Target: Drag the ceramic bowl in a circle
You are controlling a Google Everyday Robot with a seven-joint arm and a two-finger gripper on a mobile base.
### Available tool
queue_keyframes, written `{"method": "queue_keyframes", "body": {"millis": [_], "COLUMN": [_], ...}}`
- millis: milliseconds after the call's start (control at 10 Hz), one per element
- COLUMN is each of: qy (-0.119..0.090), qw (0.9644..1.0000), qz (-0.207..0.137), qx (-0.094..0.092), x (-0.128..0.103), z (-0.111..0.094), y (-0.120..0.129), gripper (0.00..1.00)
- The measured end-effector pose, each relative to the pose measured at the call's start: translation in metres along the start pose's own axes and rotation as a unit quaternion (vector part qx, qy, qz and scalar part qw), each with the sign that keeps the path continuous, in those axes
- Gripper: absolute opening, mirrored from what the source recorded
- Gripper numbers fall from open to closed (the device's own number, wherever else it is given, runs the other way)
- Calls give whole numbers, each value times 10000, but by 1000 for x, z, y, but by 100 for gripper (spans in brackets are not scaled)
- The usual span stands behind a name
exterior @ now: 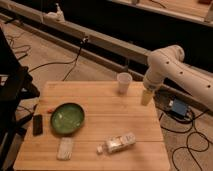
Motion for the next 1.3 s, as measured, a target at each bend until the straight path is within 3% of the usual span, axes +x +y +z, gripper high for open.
{"method": "queue_keyframes", "body": {"millis": [900, 1200, 1300], "qy": [-5, -108, -166], "qw": [10000, 9984, 9951], "qz": [13, 533, 945], "qx": [1, -144, -249], "x": [0, -7, -13], "z": [0, 7, 11], "y": [0, 4, 8], "gripper": [80, 80, 80]}}
